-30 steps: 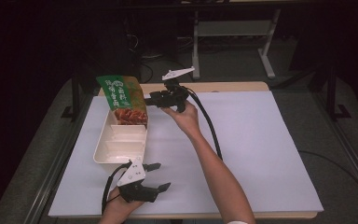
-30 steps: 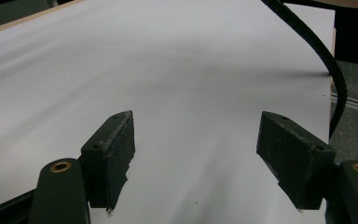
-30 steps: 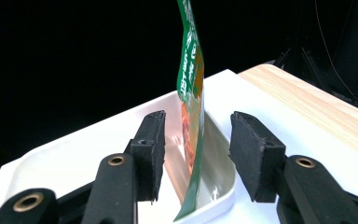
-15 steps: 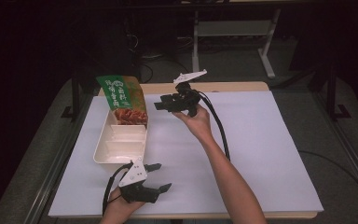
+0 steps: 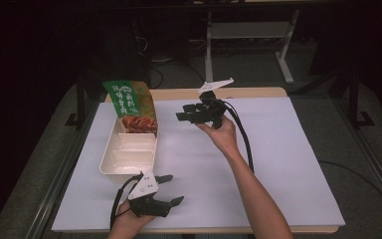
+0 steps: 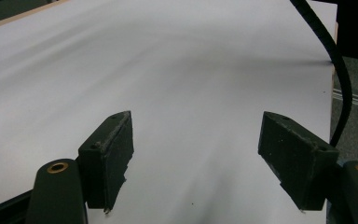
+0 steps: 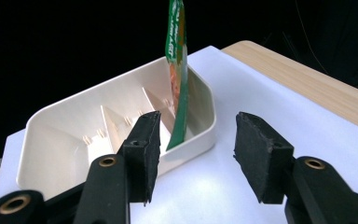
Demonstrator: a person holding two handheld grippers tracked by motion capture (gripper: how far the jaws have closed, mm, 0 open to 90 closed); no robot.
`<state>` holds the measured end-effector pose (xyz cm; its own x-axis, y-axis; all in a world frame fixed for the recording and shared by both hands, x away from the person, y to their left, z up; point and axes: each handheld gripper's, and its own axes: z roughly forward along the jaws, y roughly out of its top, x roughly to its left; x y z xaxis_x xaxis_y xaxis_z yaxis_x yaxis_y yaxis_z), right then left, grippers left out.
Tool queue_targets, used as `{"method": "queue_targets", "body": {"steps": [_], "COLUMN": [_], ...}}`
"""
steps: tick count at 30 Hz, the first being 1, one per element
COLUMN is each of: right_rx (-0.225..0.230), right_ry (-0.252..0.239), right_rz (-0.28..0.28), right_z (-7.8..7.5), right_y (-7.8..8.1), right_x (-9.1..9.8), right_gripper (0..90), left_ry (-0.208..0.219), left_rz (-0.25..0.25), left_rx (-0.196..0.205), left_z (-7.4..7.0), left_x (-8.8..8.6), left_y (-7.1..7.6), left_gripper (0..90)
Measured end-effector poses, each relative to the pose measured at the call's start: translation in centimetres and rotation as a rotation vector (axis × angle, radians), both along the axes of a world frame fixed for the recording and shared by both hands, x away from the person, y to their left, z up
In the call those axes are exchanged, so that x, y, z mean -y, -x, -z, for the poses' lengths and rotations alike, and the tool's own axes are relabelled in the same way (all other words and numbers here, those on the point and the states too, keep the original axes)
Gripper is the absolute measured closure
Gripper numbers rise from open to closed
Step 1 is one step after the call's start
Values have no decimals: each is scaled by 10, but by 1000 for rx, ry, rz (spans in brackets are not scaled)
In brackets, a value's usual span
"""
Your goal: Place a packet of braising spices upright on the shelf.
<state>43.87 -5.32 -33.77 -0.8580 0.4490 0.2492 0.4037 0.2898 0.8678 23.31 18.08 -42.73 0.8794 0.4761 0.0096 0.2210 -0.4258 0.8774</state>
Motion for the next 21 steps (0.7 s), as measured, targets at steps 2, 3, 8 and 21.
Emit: {"method": "queue_targets", "body": {"steps": [2, 3, 8, 21], "right_rx": [-4, -14, -14, -49], "right_ry": [-2, -1, -4, -3], "right_rz": [3, 3, 19, 34], "right_z": [1, 1, 5, 17], "right_y": [1, 1, 5, 16], "right_x": [4, 5, 17, 39], "right_gripper": [486, 484, 478, 458], "left_ry": [-2, -4, -3, -10], "left_rz": [2, 2, 0, -3], "left_rx": [0, -1, -2, 0], "left_z": [0, 0, 0, 1], "left_x": [0, 0, 0, 0], "left_y": [0, 0, 0, -2], "left_gripper": [256, 254, 253, 250]}}
